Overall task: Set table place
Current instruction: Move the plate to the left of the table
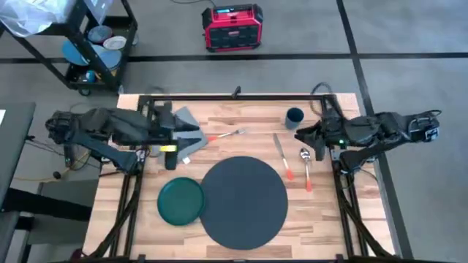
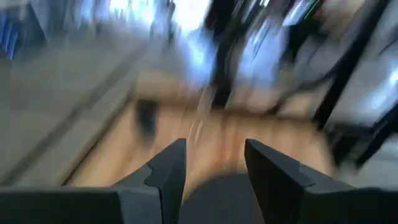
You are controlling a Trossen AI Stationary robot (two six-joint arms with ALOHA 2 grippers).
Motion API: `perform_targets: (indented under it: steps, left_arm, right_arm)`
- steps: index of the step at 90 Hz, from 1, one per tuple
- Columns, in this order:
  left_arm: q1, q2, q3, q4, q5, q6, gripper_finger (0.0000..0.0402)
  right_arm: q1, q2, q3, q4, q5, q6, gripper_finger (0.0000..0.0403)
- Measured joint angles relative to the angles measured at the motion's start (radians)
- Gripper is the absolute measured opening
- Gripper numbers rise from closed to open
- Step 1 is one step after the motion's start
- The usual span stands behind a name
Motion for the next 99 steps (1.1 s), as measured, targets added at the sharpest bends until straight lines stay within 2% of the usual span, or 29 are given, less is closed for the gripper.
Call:
perform_targets:
  steps: [6,14,25,57,64,71,78,84,90,99]
  left_arm:
    - [0.025,0.028,-0.03,-0.187,0.007,-0.11,0.0148]
    - [0.024,0.052,-0.077,-0.271,0.065,-0.16,0.0148]
    - [0.011,0.055,-0.128,-0.247,0.123,-0.18,0.0148]
    - [0.007,0.071,-0.161,-0.148,0.127,-0.156,0.0148]
    - [0.01,0.066,-0.252,-0.247,0.139,-0.17,0.0148]
    - [0.022,0.072,-0.401,-0.339,0.258,-0.205,0.0148]
    - [0.024,0.07,-0.545,-0.266,0.372,-0.244,0.0148]
    - [0.017,0.049,-0.648,-0.124,0.454,-0.281,0.0148]
    - [0.004,0.033,-0.726,0.034,0.485,-0.337,0.0148]
    - [-0.014,0.032,-0.796,0.142,0.487,-0.427,0.0148]
  right_arm:
    - [0.002,0.01,0.0,-0.001,0.0,-0.001,0.0103]
    - [0.009,0.015,0.0,0.011,0.0,-0.016,0.0103]
    - [0.0,0.019,0.0,0.03,0.0,-0.032,0.0103]
    - [0.002,0.019,0.001,0.042,0.0,-0.035,0.0103]
    - [0.002,0.019,0.001,0.041,0.0,-0.035,0.0103]
    - [0.002,0.019,0.001,0.037,0.0,-0.035,0.0103]
    - [0.002,0.019,0.001,0.033,0.0,-0.039,0.0103]
    - [0.002,0.019,0.001,0.034,0.0,-0.047,0.0103]
    - [0.002,0.019,0.001,0.033,0.0,-0.047,0.0103]
    - [0.002,0.019,0.001,0.034,-0.001,-0.047,0.0103]
